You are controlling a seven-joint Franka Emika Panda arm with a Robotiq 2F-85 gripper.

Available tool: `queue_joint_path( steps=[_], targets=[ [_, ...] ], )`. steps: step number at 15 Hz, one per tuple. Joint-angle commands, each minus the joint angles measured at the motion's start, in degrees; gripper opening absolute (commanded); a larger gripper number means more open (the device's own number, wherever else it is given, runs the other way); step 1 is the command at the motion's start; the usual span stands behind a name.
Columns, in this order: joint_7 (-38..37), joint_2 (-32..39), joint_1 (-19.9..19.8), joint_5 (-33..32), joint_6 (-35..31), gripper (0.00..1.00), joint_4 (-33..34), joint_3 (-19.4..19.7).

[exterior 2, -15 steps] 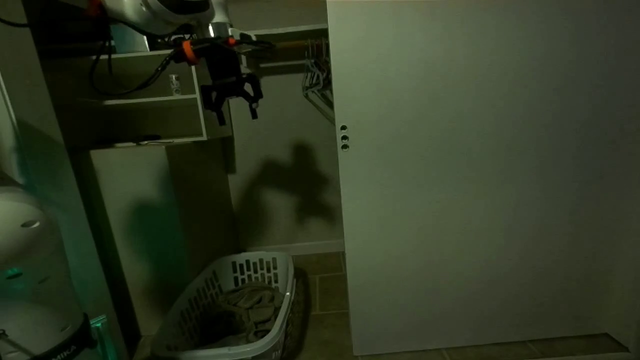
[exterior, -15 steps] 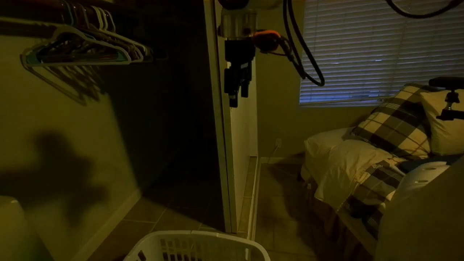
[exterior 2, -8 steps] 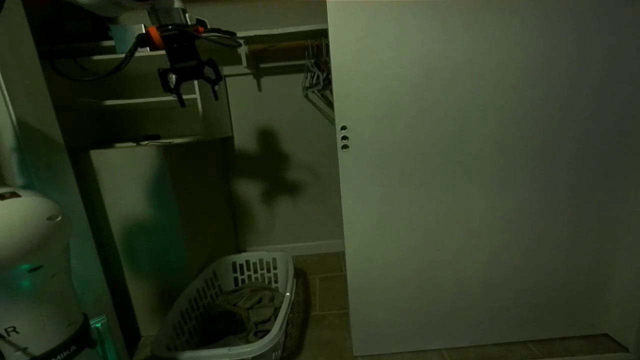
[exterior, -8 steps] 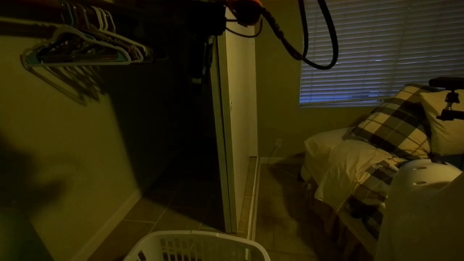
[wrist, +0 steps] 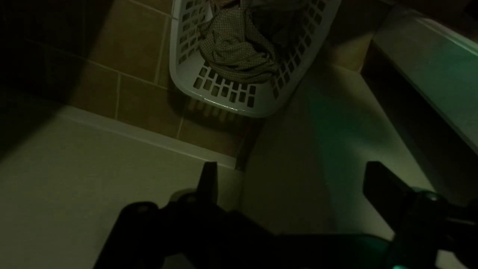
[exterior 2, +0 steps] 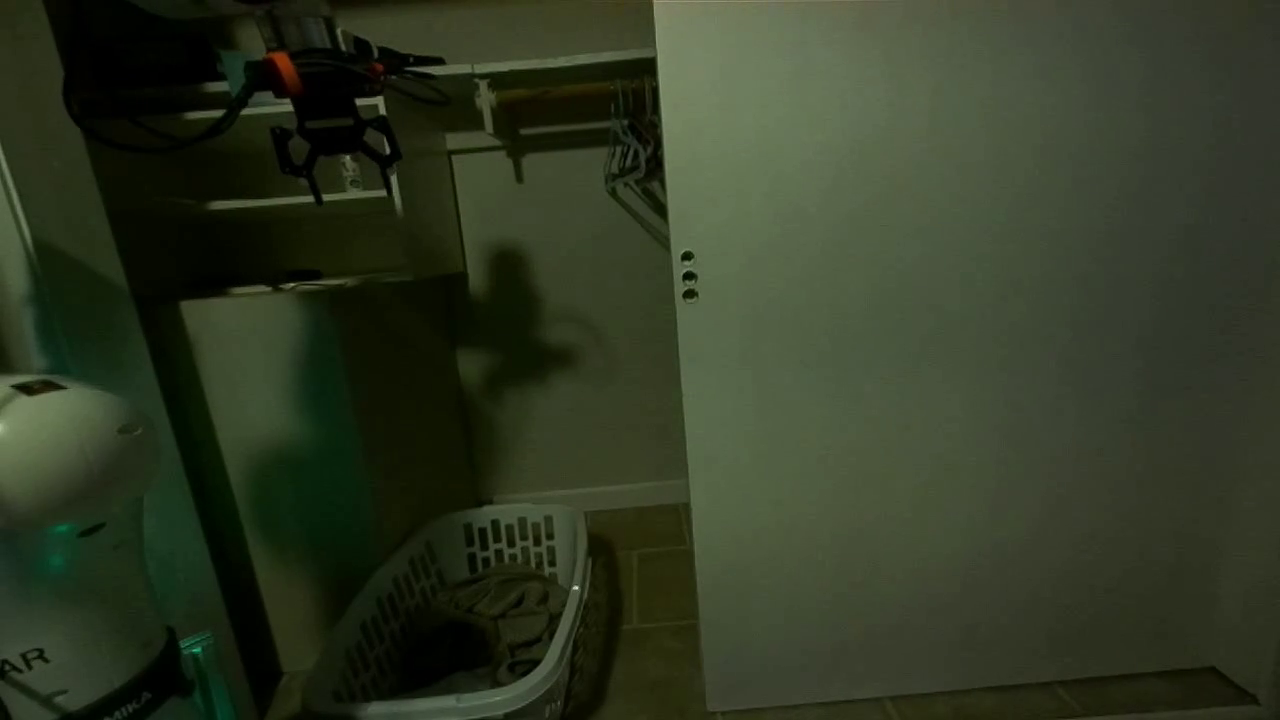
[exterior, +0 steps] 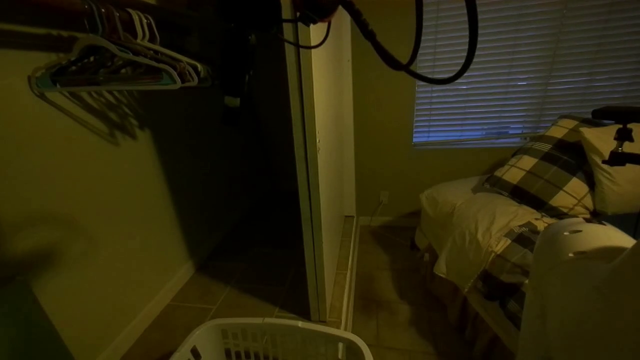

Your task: Move the cup to the top of the shelf

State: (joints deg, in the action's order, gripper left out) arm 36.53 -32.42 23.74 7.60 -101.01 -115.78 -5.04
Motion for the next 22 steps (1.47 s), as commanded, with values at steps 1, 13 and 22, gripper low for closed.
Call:
queue_joint_path(
  steps=[1, 13, 22],
  targets=[
    [0.48, 0.09, -1.14, 0.54, 0.20, 1.00, 0.22, -0.75],
    [10.44, 9.54, 8.31, 20.48, -22.59, 1.00, 5.39, -3.97],
    [15.32, 18.57, 8.18, 27.68, -25.71, 1.00, 14.15, -8.09]
  ],
)
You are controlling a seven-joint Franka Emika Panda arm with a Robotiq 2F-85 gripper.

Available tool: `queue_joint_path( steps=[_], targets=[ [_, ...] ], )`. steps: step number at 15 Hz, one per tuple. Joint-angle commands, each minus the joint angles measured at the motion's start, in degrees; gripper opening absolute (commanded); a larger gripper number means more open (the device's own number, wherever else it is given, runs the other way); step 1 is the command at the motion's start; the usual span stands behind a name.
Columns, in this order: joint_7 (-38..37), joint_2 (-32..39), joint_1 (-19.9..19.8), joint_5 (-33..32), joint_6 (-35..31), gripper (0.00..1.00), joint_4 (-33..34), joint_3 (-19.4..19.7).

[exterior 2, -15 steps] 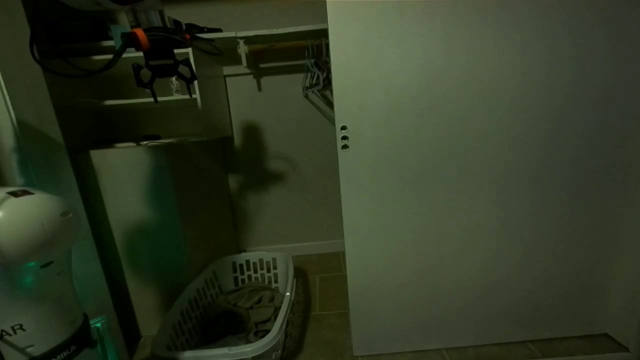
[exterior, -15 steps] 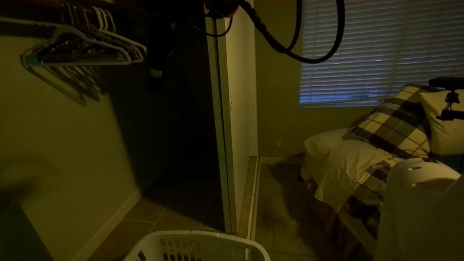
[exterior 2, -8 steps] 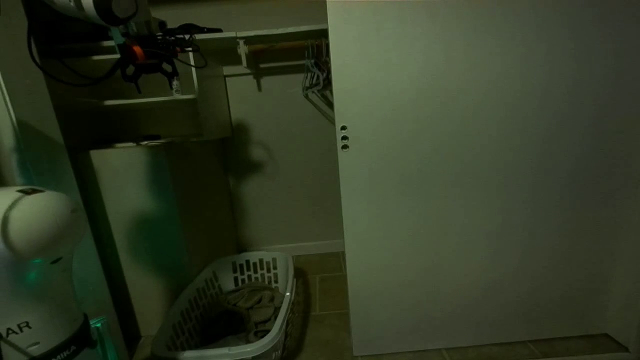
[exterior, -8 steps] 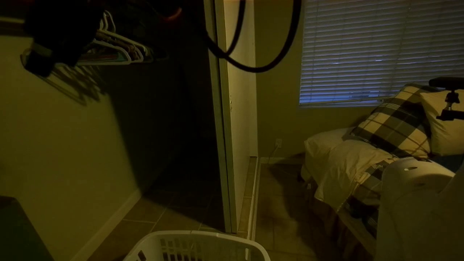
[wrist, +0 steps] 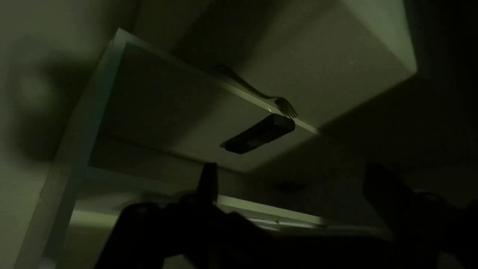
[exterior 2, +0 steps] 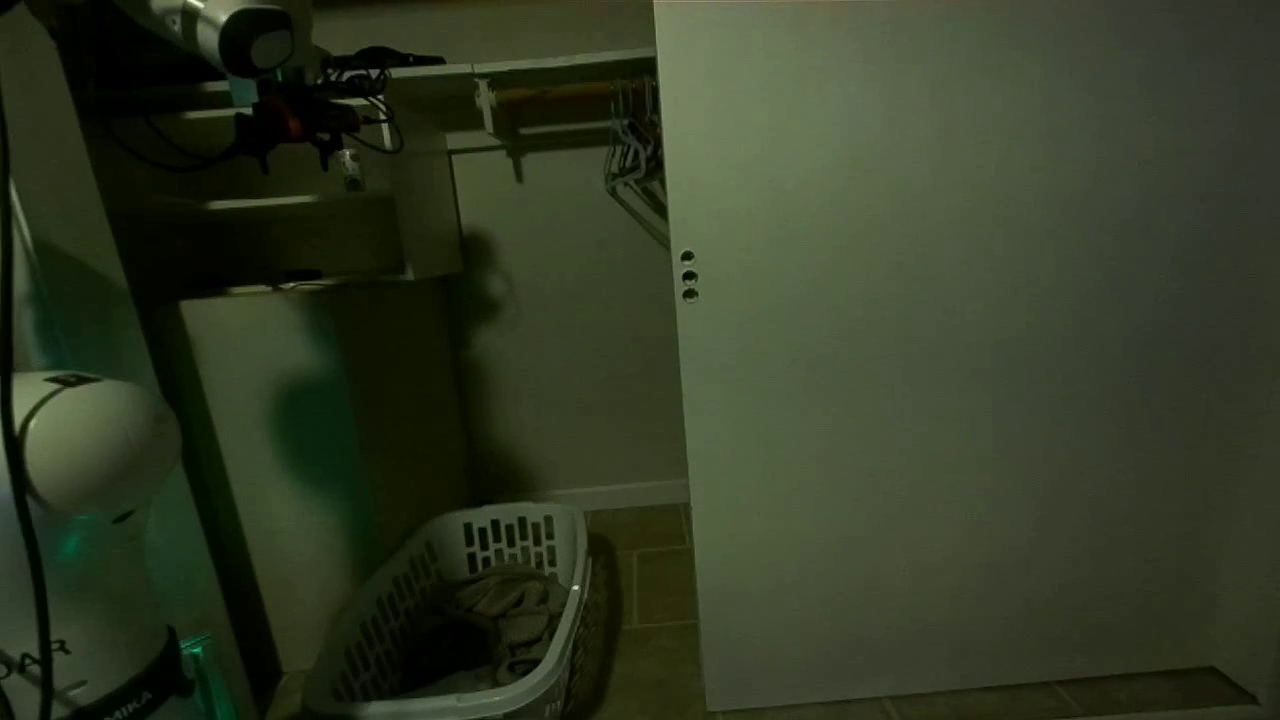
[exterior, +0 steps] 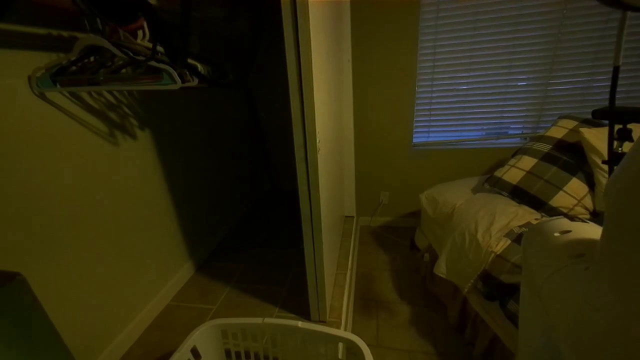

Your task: Move the cup to the top of the shelf

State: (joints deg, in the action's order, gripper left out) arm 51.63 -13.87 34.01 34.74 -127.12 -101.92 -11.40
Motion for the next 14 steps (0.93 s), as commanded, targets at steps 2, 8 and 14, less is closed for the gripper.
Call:
queue_joint_path(
  steps=[2, 8, 14],
  targets=[
    [0.15, 1.21, -2.67, 0.47, 0.40, 1.00, 1.28, -2.59],
    [-1.20, 0.83, -3.39, 0.18, -0.31, 1.00, 0.89, -3.02],
    [-14.47, 5.56, -5.08, -4.00, -4.26, 1.00, 6.53, -8.90]
  ],
)
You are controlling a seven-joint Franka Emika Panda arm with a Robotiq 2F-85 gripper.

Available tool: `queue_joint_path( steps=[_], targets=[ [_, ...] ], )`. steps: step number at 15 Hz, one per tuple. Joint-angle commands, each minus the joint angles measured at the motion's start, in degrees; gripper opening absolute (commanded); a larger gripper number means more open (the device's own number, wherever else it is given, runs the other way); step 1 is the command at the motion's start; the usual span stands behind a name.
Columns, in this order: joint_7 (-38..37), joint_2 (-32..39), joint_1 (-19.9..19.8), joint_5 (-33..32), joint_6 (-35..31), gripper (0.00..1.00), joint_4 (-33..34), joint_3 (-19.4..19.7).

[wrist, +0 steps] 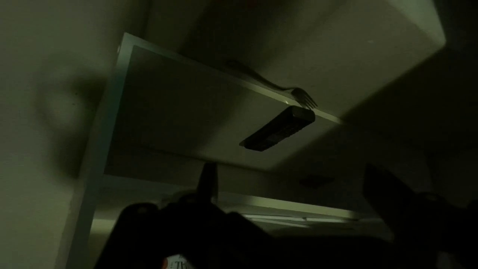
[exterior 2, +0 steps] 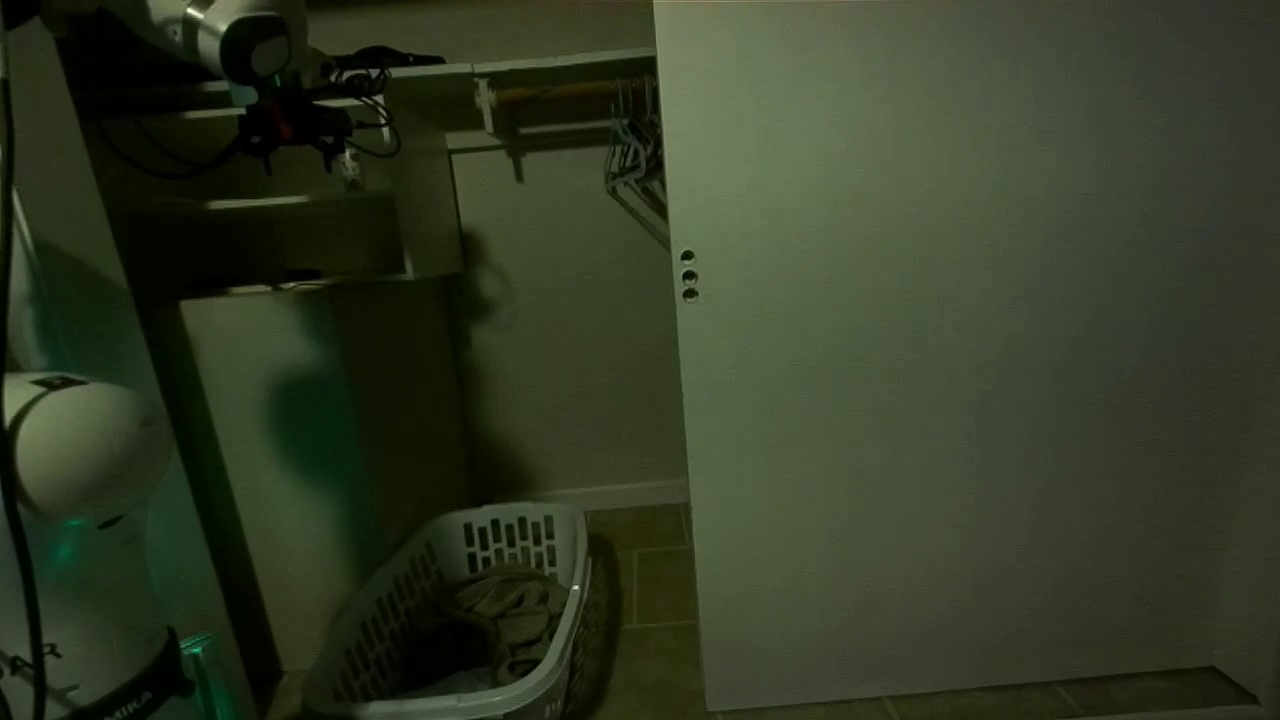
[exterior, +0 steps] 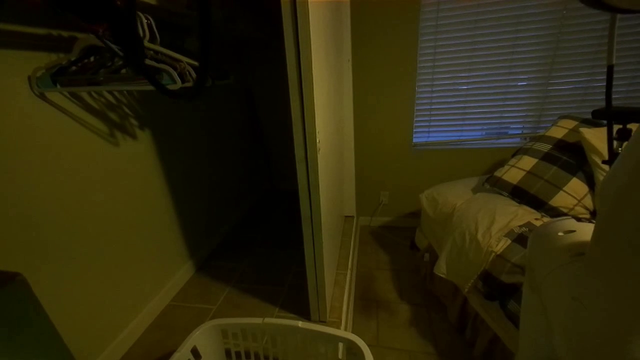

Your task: Move the cup to the top of the shelf

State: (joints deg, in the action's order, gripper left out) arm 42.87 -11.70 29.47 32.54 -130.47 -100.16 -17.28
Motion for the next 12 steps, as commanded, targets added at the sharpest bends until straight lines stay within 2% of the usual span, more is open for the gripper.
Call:
queue_joint_path(
  steps=[1, 4, 9, 12],
  targets=[
    [-7.19, 4.24, -0.30, -1.63, -1.37, 1.00, 6.04, -3.85],
    [-12.80, 7.33, -0.42, -4.55, -2.66, 1.00, 10.66, -6.54],
    [-22.99, 14.20, -0.69, -18.42, -3.46, 1.00, 18.73, -9.14],
    [-26.16, 18.99, 0.40, -23.56, -1.71, 1.00, 24.24, -9.99]
  ],
)
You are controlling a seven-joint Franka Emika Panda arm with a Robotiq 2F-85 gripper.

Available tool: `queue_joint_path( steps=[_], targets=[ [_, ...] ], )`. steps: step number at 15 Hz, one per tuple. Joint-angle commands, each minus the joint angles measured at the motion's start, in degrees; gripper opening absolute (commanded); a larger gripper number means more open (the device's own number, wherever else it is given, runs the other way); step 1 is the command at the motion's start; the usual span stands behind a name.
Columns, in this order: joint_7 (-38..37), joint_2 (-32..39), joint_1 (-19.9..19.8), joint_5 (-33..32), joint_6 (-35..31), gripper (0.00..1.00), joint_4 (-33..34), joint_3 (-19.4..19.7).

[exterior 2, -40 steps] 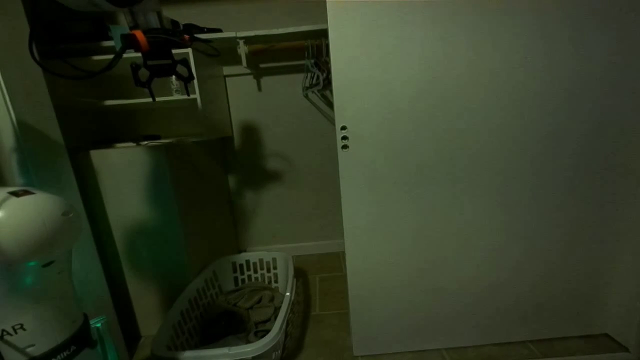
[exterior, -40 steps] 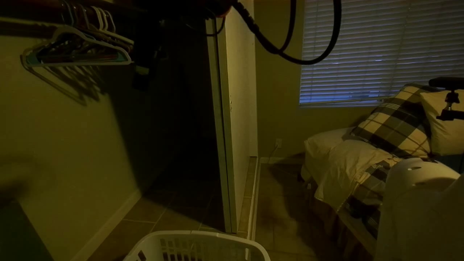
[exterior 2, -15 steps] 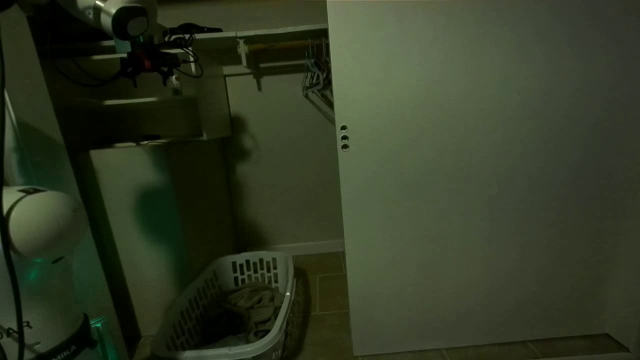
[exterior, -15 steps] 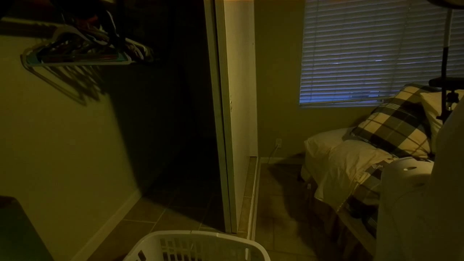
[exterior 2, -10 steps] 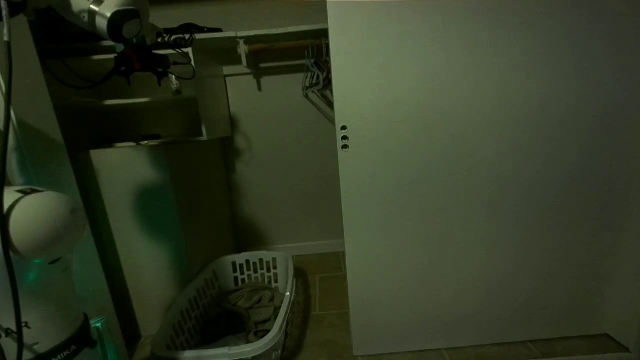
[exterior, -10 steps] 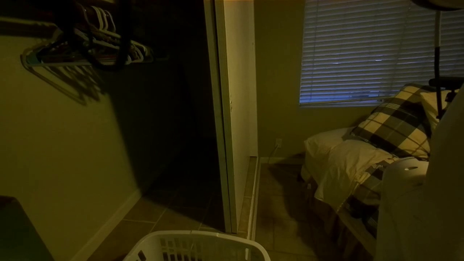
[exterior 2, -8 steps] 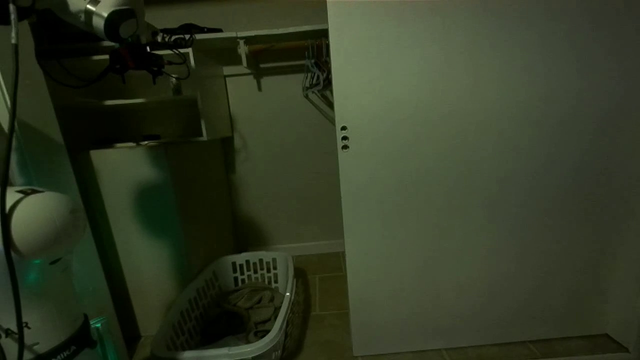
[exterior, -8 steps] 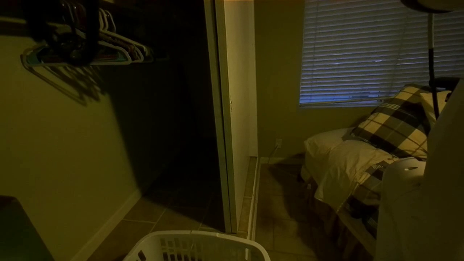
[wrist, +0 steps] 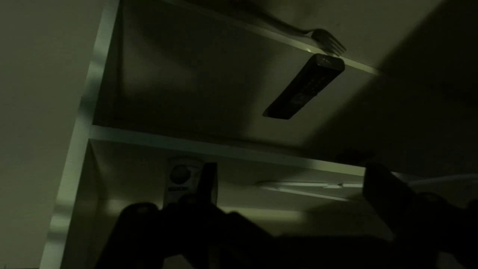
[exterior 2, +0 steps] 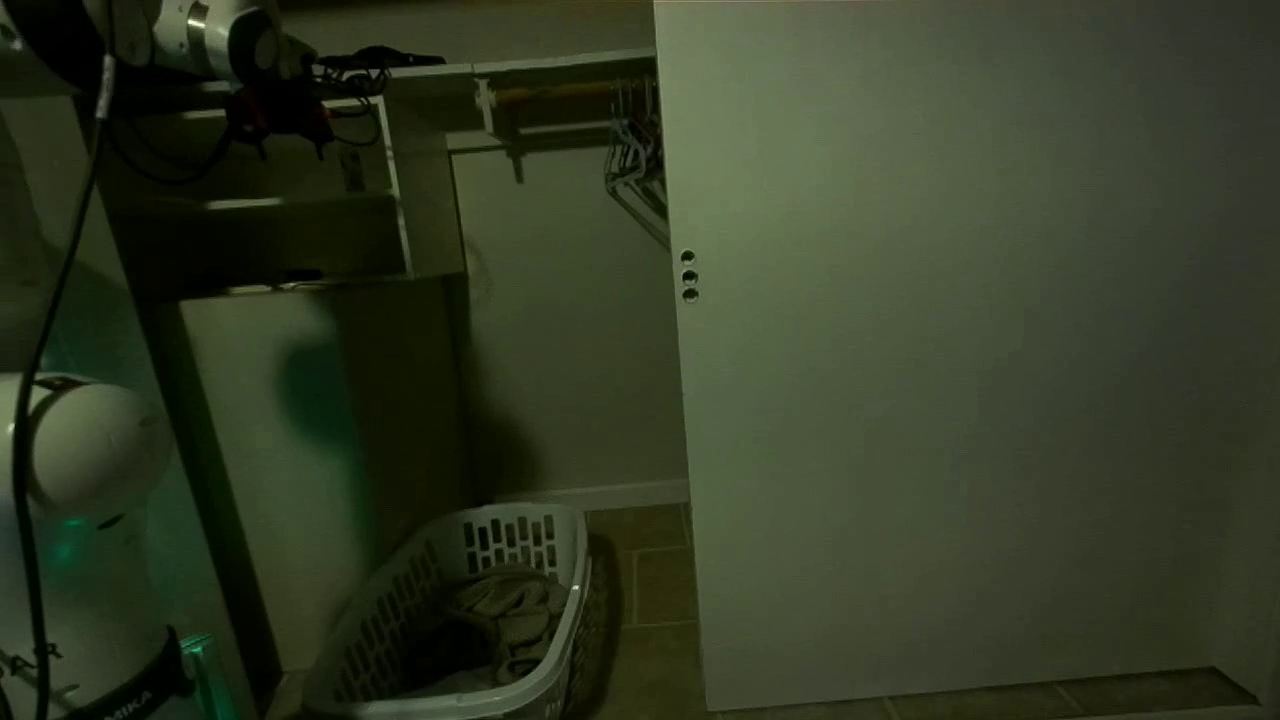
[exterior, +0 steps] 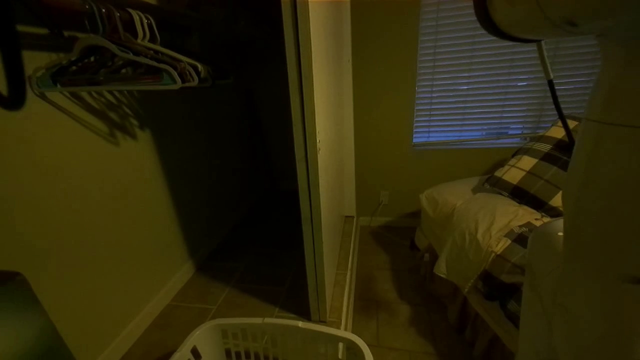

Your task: Move the cup to the top of the shelf

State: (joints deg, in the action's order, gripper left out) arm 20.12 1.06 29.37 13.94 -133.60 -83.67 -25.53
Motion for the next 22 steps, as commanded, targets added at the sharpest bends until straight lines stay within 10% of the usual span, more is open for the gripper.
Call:
queue_joint_path(
  steps=[1, 22],
  targets=[
    [-0.97, 1.54, 0.08, -1.59, 0.02, 1.00, 1.53, -0.40],
    [-0.22, 19.16, 3.68, -5.74, -17.29, 1.00, 15.90, -1.65]
  ],
)
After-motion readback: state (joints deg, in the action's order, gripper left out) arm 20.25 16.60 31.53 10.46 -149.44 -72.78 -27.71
